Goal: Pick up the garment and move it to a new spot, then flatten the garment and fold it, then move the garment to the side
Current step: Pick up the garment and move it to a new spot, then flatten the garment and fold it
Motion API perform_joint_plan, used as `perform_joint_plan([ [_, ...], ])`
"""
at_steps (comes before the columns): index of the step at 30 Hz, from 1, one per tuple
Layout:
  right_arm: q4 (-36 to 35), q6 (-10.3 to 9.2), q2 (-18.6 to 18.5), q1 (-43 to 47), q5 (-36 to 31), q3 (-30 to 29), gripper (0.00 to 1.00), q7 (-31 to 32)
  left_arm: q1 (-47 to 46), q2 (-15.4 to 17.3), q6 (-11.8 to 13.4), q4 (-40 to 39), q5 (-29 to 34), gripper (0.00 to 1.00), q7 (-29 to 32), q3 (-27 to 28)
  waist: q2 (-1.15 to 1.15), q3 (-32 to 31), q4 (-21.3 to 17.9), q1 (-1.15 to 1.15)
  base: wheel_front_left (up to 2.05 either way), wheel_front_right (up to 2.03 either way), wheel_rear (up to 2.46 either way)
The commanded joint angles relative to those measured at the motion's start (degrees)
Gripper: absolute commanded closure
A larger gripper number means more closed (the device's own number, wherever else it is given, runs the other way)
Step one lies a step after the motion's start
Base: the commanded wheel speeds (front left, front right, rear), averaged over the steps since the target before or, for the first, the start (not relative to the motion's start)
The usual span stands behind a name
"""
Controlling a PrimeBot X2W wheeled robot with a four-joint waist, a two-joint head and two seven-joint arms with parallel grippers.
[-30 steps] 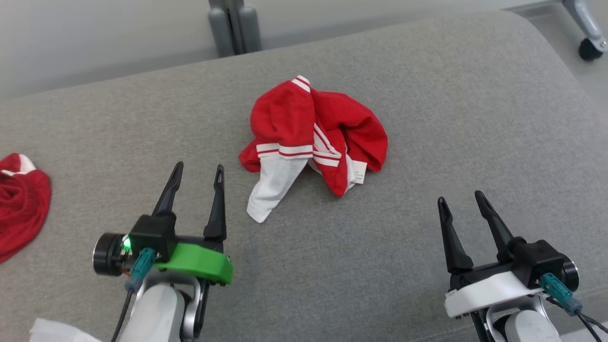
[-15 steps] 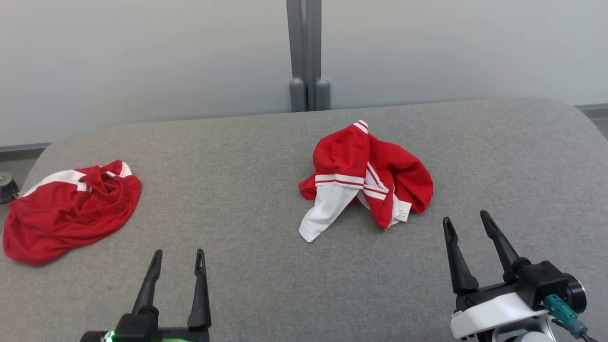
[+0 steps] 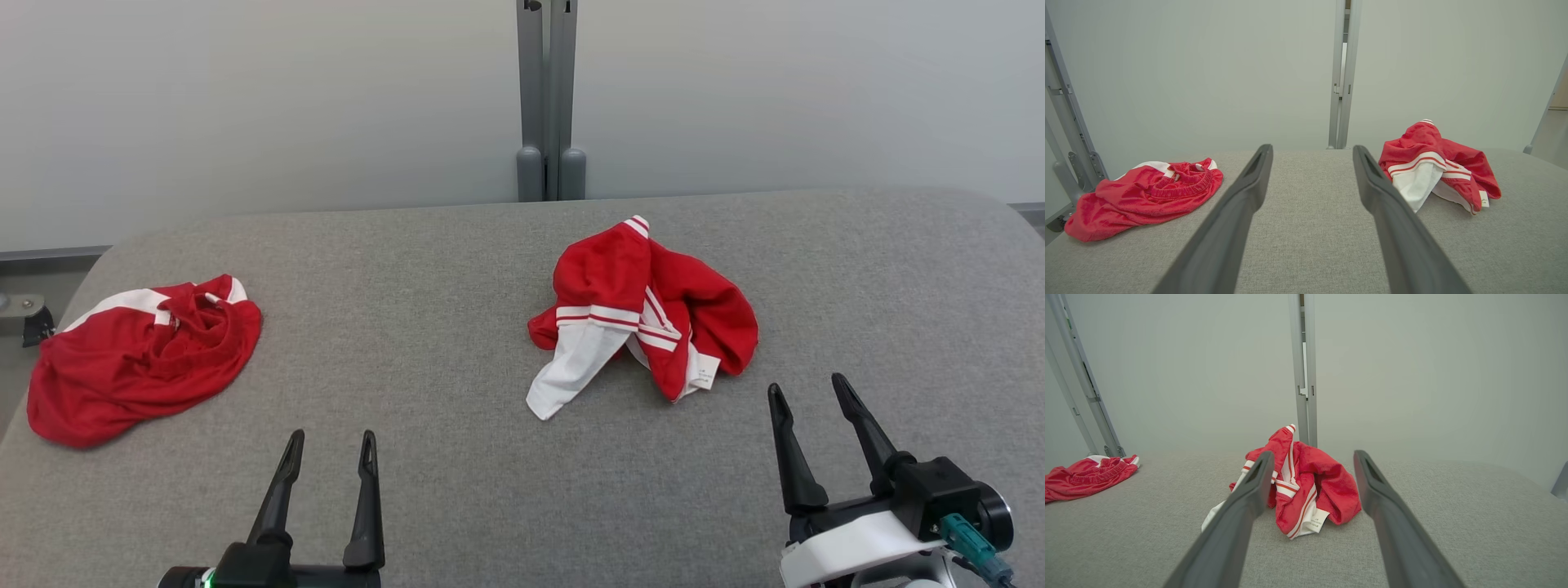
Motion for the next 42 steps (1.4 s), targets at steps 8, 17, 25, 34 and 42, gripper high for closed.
perform_joint_plan([
  [8, 0.7, -0.05, -0.1, 0.9, -0.4, 0.3, 0.0, 0.0, -1.9, 0.0, 1.6, 1.1, 0.3, 0.0, 0.0, -0.6, 0.0, 0.2, -0.4, 0.0, 0.0, 0.0, 0.0],
  [17, 1.2, -0.04, -0.1, 0.7, -0.7, 0.7, 0.0, 0.0, -2.4, 0.0, 1.7, 1.4, 0.8, 0.0, 0.0, -0.5, 0.0, 0.1, -0.7, 0.0, 0.0, 0.0, 0.0],
  [25, 0.9, -0.04, -0.1, 0.9, -0.9, 0.9, 0.0, 0.0, -1.8, 0.0, 1.5, 1.7, 0.8, 0.0, 0.0, -0.5, 0.0, 0.0, -1.1, 0.0, 0.0, 0.0, 0.0],
  [34, 0.6, -0.05, -0.1, 0.8, -1.1, 0.6, 0.0, 0.0, -2.4, 0.0, 1.4, 1.9, 0.9, 0.0, 0.0, -0.9, 0.0, 0.8, -1.1, 0.0, 0.0, 0.0, 0.0],
  [42, 0.3, -0.05, -0.2, -1.3, -2.3, 2.1, 0.0, 0.0, -5.6, 0.0, -0.5, 3.5, 1.5, 0.0, 0.0, -3.1, 0.0, 3.8, -1.7, 0.0, 0.0, 0.0, 0.0],
])
